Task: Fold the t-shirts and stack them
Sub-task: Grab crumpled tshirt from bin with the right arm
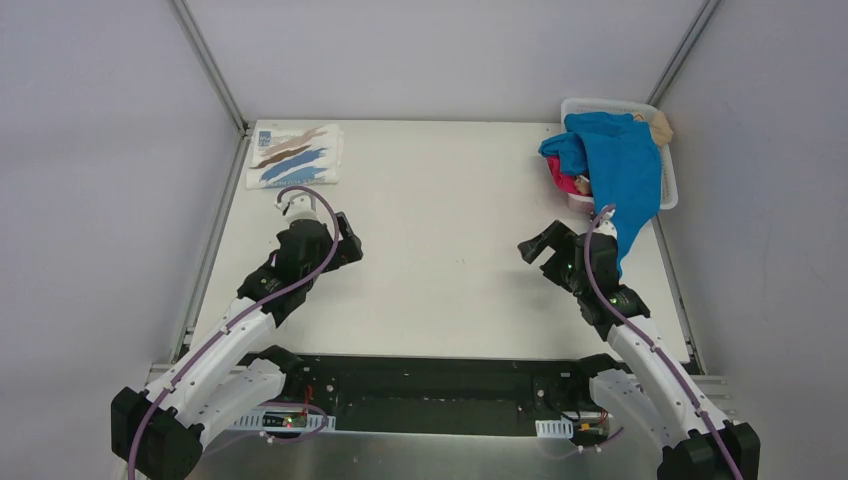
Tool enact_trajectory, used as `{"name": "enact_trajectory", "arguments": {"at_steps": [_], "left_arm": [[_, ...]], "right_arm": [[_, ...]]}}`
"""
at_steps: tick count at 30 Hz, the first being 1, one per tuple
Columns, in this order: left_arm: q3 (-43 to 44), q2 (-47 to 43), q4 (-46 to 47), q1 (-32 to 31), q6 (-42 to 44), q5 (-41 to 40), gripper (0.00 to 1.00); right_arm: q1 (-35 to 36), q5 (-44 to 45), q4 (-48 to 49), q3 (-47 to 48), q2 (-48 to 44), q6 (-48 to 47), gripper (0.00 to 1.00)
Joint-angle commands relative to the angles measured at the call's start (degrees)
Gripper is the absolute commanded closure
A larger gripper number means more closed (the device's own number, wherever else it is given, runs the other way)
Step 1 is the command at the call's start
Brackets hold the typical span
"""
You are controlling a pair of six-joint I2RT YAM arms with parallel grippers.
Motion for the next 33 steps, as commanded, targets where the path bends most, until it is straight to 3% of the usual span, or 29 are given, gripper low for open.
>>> {"name": "enact_trajectory", "arguments": {"at_steps": [1,6,12,17,24,31,33], "left_arm": [[0.59,-0.32,1.72,-0.35,1.51,-0.43,0.01],[0.53,-0.35,1.86,-0.31,1.59,-0.54,0.01],[0.43,-0.37,2.25,-0.31,1.72,-1.1,0.01],[0.2,-0.36,2.42,-0.31,1.38,-1.28,0.01],[-0.07,-0.36,2.86,-0.35,1.21,-1.24,0.01],[-0.28,-0.13,3.32,-0.32,0.74,-0.94,0.01],[-0.38,0.05,3.37,-0.31,0.55,-1.14,0.01]], "right_arm": [[-0.19,1.5,1.98,1.03,-0.1,-0.74,0.01],[-0.32,9.24,0.65,5.59,3.07,-0.47,0.01],[-2.18,19.86,-8.97,24.69,17.03,-5.67,0.01],[-9.79,24.23,-13.63,38.88,29.36,-9.23,0.01],[-22.88,12.87,-16.13,57.01,48.78,-12.7,0.01],[-26.27,4.35,-16.51,71.07,62.29,-15.64,0.02],[-26.36,3.93,-15.81,72.35,64.24,-15.43,0.07]]}}
